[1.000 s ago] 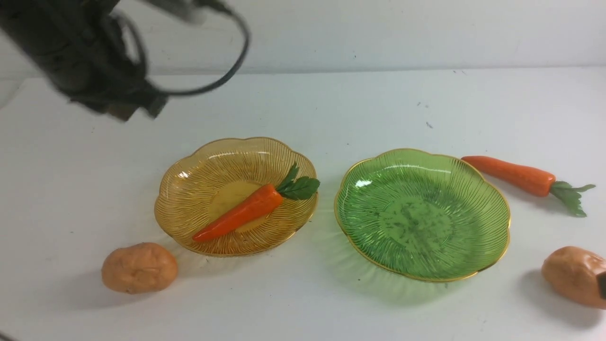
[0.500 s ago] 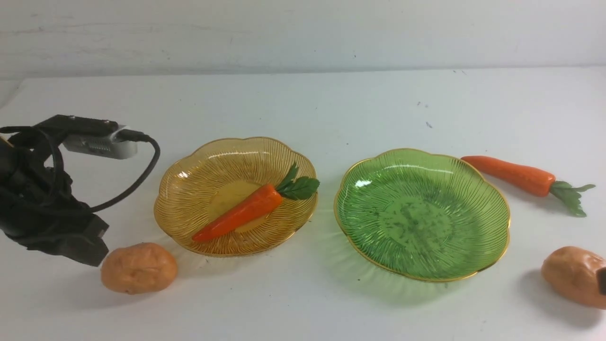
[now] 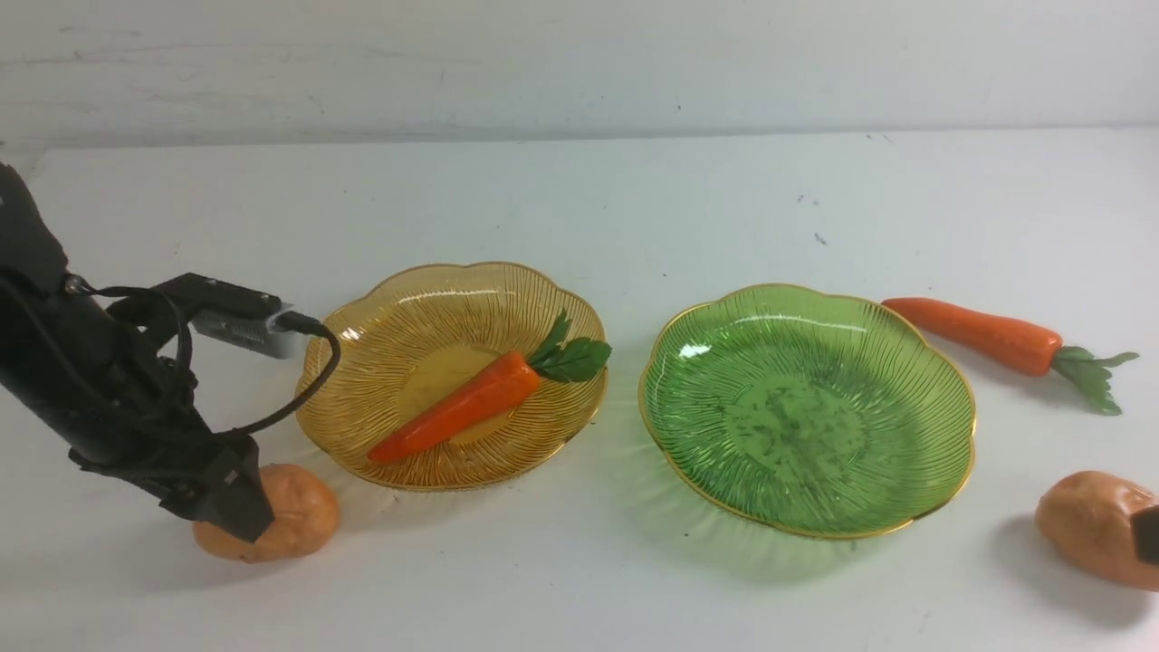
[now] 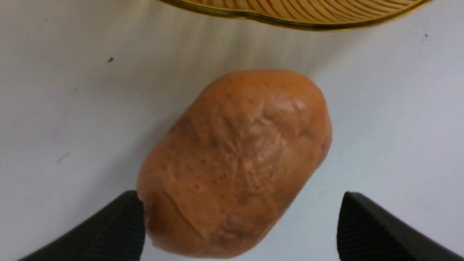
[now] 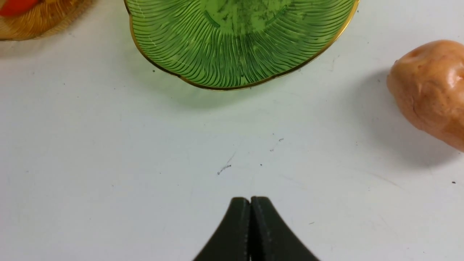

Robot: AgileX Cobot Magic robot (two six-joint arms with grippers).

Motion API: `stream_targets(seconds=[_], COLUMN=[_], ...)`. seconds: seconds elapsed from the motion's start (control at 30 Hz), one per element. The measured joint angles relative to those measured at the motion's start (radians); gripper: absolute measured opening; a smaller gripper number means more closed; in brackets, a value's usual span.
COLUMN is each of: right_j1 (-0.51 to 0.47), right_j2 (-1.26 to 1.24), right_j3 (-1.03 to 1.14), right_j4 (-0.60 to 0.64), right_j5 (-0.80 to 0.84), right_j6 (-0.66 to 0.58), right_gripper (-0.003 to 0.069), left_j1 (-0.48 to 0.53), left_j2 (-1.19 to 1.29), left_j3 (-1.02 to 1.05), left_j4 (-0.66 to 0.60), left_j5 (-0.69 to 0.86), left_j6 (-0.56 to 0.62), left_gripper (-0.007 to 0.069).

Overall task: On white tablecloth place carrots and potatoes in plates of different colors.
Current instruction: 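Pick up the potato beside the plates and place it on a plate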

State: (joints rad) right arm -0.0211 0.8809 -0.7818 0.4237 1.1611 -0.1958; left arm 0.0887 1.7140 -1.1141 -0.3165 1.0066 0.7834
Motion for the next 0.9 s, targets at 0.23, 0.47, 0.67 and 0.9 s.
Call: stream_targets(seconds=[0.23,0.47,0.67,0.9], right_j1=[0.000,0.000,0.000,0.000], right_j2=[0.000,0.000,0.000,0.000], right_j3=[0.000,0.000,0.000,0.000], right_j4=[0.004,0.005,0.007,0.008], right_j5=[0.000,0.000,0.000,0.000], right_j6=[0.000,0.000,0.000,0.000], right_gripper=[-0.0015,-0.0015,-0.0015,-0.0015], left_j1=[0.000,0.001,0.001,-0.073], left_j2=[0.112,0.168,0.135,-0.013], left_j3=[0.000,-0.009,-0.128,-0.407], left_j4=[-0.017,-0.021,0.000,-0.207], left_j5=[-0.009,0.002,0.172,0.194], left_j6=[0.022,0.013,-0.095,-0.239], left_gripper=[0.0668,0.0498,0.0431,0.0430])
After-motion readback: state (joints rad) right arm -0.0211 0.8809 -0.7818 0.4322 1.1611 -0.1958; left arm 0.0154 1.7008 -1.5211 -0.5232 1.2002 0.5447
